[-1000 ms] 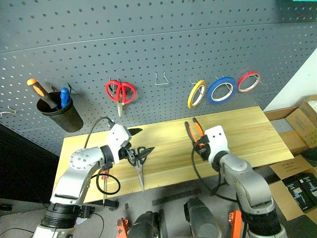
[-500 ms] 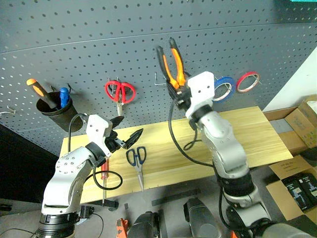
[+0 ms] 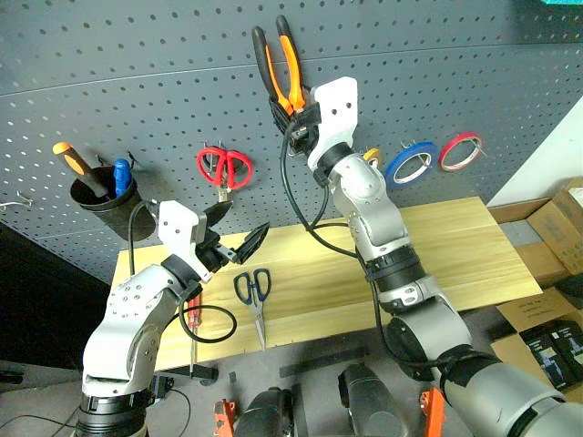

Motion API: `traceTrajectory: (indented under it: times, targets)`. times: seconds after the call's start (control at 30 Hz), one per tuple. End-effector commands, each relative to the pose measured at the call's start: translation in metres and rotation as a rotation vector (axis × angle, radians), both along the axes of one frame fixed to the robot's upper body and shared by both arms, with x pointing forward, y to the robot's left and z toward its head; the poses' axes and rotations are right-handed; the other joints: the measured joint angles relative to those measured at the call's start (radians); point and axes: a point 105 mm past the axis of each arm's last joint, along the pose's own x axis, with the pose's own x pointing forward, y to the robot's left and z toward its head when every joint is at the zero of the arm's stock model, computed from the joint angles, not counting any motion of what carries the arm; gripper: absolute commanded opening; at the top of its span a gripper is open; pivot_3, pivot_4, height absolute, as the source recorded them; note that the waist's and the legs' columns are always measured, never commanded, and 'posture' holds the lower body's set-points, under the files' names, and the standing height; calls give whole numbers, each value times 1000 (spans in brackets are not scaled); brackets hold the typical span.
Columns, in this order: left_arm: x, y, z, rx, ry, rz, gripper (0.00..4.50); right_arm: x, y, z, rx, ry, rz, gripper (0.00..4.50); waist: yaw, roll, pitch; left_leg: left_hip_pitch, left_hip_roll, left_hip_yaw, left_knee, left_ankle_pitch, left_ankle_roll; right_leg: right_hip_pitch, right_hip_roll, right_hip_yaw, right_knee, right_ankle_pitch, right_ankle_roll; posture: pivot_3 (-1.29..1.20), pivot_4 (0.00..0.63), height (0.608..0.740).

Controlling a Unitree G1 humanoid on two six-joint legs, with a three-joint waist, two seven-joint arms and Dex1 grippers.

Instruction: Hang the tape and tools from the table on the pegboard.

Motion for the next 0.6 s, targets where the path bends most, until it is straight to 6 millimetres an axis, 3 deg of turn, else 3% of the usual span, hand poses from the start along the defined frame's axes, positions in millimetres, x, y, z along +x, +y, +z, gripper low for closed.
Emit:
traceTrajectory:
  times: [0.03,0.27,0.6]
  targets:
    - [-3,-4,11,13,-49,-19,4500,3,0,15,57,-58,3,2090,-2,0,0,0,0,0,0,0,0,0,0,0,0,0,0,-130,172,740]
    - [0,-14,13,33,-70,-50,4500,16,4,-4,-25,-65,-38,2086,-5,0,0,1,0,1,1,3,-3,0,0,0,2,3,-4,-119,176,740]
    - [6,-13,8,31,-53,-43,4500,13,3,-36,-49,15,-12,2086,1,0,0,1,4,-1,0,5,-7,-1,4,-1,2,5,-8,-149,188,740]
